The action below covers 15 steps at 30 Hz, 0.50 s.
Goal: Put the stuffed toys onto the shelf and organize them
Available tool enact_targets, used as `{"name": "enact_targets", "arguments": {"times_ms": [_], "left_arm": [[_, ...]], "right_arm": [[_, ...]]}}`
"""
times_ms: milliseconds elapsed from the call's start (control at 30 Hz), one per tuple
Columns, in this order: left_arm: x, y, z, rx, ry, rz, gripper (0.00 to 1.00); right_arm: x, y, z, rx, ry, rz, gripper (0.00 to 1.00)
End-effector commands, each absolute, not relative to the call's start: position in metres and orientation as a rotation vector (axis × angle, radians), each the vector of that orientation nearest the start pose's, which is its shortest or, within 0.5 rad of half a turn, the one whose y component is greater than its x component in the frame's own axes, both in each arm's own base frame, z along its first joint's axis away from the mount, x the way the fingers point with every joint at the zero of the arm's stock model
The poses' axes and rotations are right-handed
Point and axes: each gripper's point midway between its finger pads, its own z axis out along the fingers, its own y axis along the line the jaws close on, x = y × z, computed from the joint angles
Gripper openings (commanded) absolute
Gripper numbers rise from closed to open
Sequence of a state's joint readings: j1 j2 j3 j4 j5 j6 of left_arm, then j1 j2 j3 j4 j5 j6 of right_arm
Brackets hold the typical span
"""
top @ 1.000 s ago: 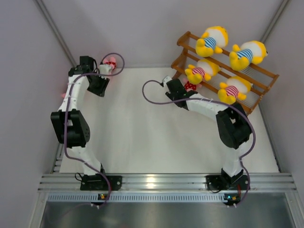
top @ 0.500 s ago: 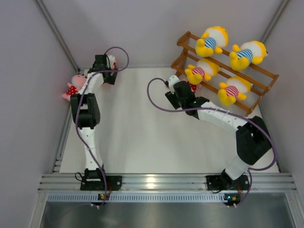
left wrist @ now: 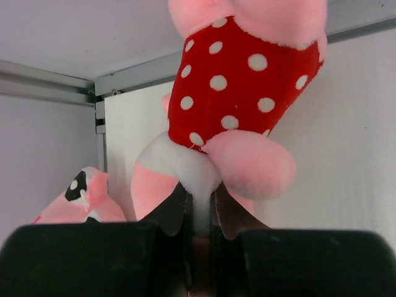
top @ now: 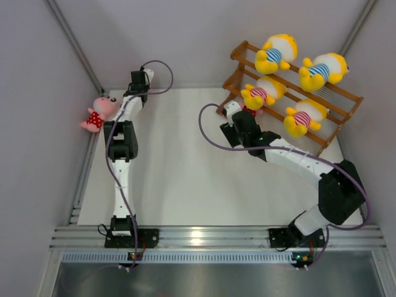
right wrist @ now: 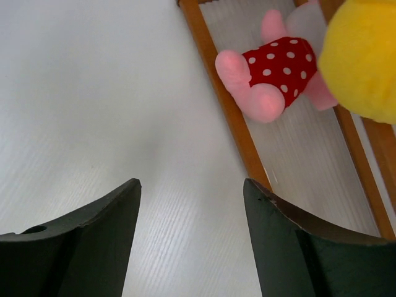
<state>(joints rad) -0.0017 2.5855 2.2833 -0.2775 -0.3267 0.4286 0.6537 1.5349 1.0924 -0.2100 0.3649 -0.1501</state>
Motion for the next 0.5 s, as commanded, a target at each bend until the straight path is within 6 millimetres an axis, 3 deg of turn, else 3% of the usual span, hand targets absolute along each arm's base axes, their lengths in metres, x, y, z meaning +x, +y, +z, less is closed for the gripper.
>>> {"name": "enact_targets", "arguments": {"times_ms": [0,67,100,133,167,233,267,333,400,467], "left_arm": [[0.669,0.072,0.094,0.336,2.133,0.589,0.0],[0.657,0.063,0.108,0.374,2.131,0.528,0.0],[0.649,0.057,0.109,0.4,2.137,0.49,0.0],[0.63,0.05,0.091,0.442,2.189,0.441,0.0],[0.62,0.031,0.117,0.496,2.144,0.333,0.0],[0.594,0.01,0.121,0.599,2.142,0.198,0.0],[0.562,0.001,0.121,0.648,2.182,0.129,0.0],[0.526,-0.026,0.12,0.781,2.176,-0.054,0.0],[0.467,-0.052,0.121,0.934,2.18,-0.257,0.0],[0.421,-0.066,0.131,1.017,2.163,-0.374,0.0]], "right_arm": [[0.361,0.204,0.209,-0.581,1.953,0.014,0.68],[0.35,0.204,0.213,-0.599,1.941,0.058,0.73],[0.343,0.201,0.226,-0.59,1.911,0.081,0.74],[0.339,0.2,0.231,-0.59,1.9,0.098,0.75],[0.332,0.2,0.232,-0.605,1.899,0.122,0.78],[0.321,0.197,0.248,-0.599,1.859,0.16,0.81],[0.314,0.197,0.25,-0.619,1.855,0.188,0.84],[0.304,0.196,0.261,-0.63,1.824,0.23,0.84],[0.292,0.2,0.27,-0.668,1.794,0.299,0.86],[0.28,0.209,0.277,-0.71,1.764,0.411,0.88]]}}
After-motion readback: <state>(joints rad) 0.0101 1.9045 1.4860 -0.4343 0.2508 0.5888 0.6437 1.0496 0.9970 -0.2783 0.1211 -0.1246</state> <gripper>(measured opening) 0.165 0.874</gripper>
